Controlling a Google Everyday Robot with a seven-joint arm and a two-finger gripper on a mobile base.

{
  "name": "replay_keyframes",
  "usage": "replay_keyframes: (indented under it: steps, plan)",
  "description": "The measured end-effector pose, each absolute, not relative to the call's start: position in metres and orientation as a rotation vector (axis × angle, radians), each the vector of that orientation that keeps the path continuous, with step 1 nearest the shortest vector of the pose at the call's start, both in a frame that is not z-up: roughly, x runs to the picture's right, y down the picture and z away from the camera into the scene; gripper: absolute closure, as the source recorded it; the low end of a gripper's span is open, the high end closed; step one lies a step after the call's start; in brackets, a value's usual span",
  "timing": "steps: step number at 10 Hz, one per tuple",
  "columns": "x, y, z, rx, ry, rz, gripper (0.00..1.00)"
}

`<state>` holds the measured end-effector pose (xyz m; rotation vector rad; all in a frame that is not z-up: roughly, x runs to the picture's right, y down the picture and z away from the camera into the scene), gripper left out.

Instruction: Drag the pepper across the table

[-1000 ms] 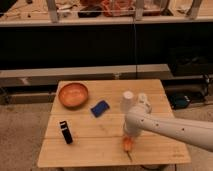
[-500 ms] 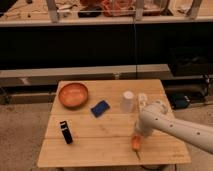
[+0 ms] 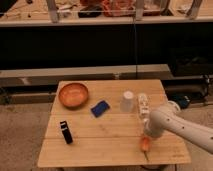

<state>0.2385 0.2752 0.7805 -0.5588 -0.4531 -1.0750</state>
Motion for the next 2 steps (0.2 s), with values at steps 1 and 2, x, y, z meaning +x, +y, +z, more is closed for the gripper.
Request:
replay_keyframes:
  steps: [1,2]
  plan:
    - [0.2458,0.2766,0.7799,-0.565,-0.452,-1.063,0.76]
    - [0.2536,0.2776,0.7790,-0.562,-0.459,-1.050,0.80]
